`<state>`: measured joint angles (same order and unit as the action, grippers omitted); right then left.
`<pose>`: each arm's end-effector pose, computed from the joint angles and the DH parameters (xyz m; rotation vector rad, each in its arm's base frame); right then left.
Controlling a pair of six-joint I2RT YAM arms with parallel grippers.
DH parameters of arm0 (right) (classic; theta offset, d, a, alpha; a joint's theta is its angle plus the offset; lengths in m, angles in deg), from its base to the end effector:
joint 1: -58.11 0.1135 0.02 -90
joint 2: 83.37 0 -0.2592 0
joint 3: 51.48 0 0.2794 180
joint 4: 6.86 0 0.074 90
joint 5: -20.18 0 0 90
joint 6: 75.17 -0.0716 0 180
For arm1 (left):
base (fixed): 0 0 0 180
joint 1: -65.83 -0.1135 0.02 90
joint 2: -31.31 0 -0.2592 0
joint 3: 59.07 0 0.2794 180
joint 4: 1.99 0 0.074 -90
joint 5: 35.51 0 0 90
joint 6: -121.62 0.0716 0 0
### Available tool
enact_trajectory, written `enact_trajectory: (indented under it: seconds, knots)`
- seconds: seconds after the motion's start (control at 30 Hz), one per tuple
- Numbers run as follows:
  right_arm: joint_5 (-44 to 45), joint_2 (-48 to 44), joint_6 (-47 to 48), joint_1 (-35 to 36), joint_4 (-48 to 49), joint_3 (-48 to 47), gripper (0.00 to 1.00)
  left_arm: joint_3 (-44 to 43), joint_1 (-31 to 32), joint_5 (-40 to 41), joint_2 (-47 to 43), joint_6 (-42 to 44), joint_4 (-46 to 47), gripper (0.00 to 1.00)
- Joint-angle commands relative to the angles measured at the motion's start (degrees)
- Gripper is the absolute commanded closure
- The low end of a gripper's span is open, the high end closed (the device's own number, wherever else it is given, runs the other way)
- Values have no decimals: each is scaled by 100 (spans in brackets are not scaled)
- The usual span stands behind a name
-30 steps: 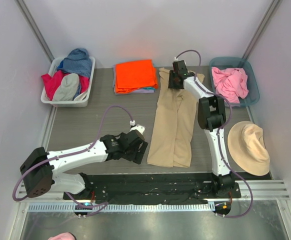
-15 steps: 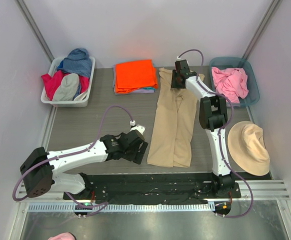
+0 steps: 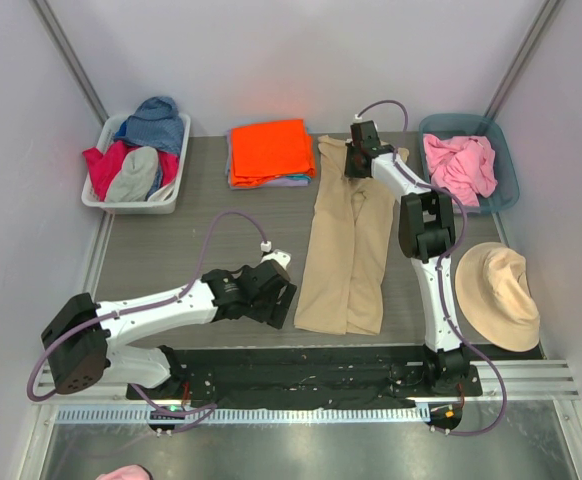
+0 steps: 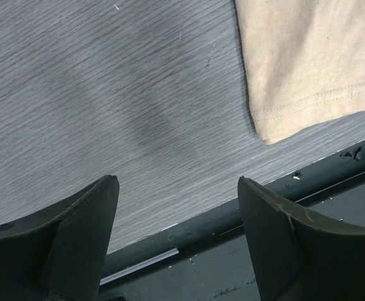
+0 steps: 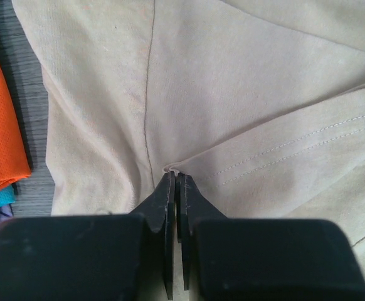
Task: Fold and stack the t-shirts
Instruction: Fold the tshirt
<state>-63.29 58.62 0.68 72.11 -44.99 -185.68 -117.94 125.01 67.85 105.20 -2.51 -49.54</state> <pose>0.5861 0.1377 0.1310 0.0578 2.3672 0.1021 0.1598 -0.2355 0.1626 0.4980 2.5891 -0.2559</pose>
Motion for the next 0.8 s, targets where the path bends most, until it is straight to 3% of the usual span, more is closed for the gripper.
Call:
enact_trajectory:
  seconds: [0.0, 0.77]
  knots:
    - [-11, -611, -61, -64, 156, 86, 99, -37, -20, -62, 3, -68, 237, 19]
    - [542, -1710, -245, -266, 525, 1509, 99, 69, -20, -185, -24, -129, 360, 19]
